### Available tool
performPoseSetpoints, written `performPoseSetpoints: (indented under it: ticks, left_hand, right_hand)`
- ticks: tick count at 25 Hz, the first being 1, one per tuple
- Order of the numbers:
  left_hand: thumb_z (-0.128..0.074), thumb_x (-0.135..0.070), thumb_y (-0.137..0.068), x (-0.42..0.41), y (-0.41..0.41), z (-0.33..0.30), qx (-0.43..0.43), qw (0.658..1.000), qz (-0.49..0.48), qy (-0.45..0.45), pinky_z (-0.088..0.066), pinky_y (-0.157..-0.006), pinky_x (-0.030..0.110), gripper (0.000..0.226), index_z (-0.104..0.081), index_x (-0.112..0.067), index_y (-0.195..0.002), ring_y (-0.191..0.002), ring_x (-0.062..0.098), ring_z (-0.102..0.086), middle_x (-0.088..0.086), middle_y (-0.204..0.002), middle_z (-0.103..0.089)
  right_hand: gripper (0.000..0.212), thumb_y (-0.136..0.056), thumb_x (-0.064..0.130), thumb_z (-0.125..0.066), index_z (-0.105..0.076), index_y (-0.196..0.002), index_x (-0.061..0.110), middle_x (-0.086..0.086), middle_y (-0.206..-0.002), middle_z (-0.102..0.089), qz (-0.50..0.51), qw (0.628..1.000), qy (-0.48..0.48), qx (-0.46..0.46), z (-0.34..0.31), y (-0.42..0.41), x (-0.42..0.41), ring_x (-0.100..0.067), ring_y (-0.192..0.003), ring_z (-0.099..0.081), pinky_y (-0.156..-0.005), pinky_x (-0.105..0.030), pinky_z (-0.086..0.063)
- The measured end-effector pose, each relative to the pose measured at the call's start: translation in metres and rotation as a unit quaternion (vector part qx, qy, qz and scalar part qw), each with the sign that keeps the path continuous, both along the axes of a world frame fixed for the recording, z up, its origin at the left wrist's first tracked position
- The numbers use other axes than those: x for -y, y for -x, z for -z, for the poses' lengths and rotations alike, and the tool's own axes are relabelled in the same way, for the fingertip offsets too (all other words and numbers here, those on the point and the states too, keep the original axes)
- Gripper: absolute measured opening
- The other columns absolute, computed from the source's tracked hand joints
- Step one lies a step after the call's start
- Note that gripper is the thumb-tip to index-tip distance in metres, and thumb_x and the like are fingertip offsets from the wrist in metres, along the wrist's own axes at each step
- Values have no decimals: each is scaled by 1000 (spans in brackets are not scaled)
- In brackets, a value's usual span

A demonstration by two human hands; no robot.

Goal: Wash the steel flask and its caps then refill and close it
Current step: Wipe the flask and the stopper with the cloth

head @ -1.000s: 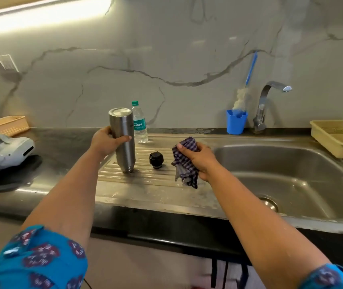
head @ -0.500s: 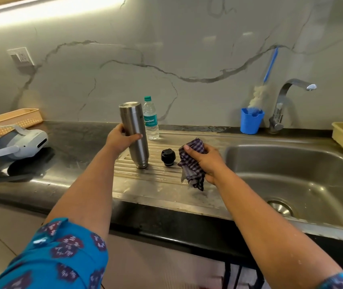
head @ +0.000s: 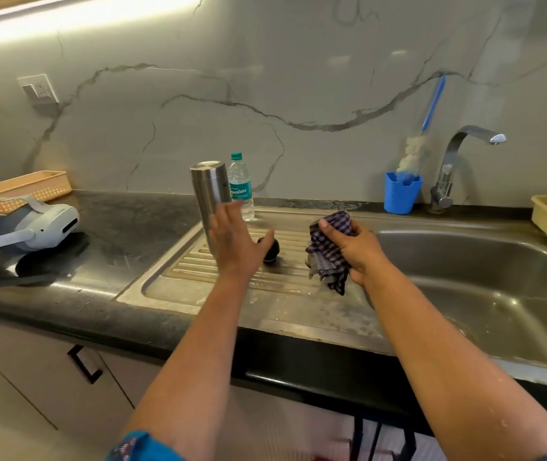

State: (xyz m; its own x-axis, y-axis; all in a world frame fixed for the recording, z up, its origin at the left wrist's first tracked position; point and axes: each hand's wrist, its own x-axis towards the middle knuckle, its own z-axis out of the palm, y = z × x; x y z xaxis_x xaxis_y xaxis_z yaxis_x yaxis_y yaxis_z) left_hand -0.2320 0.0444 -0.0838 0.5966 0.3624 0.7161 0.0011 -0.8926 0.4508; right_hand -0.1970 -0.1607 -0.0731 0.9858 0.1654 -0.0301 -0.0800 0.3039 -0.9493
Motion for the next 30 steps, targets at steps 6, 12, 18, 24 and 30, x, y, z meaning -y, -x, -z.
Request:
performPoseSetpoints:
  ticks: [6,12,18,24,30]
  left_hand:
    - [-73,-41,-86,13,-53,45,-232,972,-15,-38,-42,-101,35,62,-49,-5,-130,-122,29,-46,15,-133,-48]
    - [-69,-23,-91,13,-47,37,-216,976,-32,-10,-45,-97,42,45,-48,-5,-126,-117,37,-50,19,-130,-47]
    - [-73,-12,-88,115,-17,-21,-59,888,200,410,-51,-92,28,44,-54,-11,-128,-105,19,-61,7,-126,-58]
    - [-68,-3,-87,253,-20,-27,-161,674,441,571,-61,-77,31,26,-63,-9,-111,-100,25,-70,18,-114,-69]
    - [-65,-19,-91,311,-52,-27,-138,615,401,664,-58,-66,25,18,-62,-14,-108,-86,15,-69,9,-101,-71]
  right_hand:
    - [66,-70,33,-81,-56,-128,13,-10,-114,-68,22,999,46,5,1,4,44,-24,-100,-68,-83,-38,-57]
    - [79,-55,39,-82,-58,-125,13,-11,-112,-69,45,999,29,-4,-4,7,86,-25,-98,-69,-87,-45,-56]
    - [55,-80,44,-71,-55,-119,8,-13,-106,-70,77,995,-33,-55,-14,11,138,-24,-90,-71,-65,-34,-58]
    - [82,-87,72,-36,-50,-135,7,-20,-132,-58,178,953,-227,-95,-22,-7,220,-36,-116,-59,-90,-51,-50]
    - [70,-100,56,-18,-30,-149,7,-15,-151,-35,236,909,-323,-114,-28,-13,275,-34,-139,-32,-112,-40,-27]
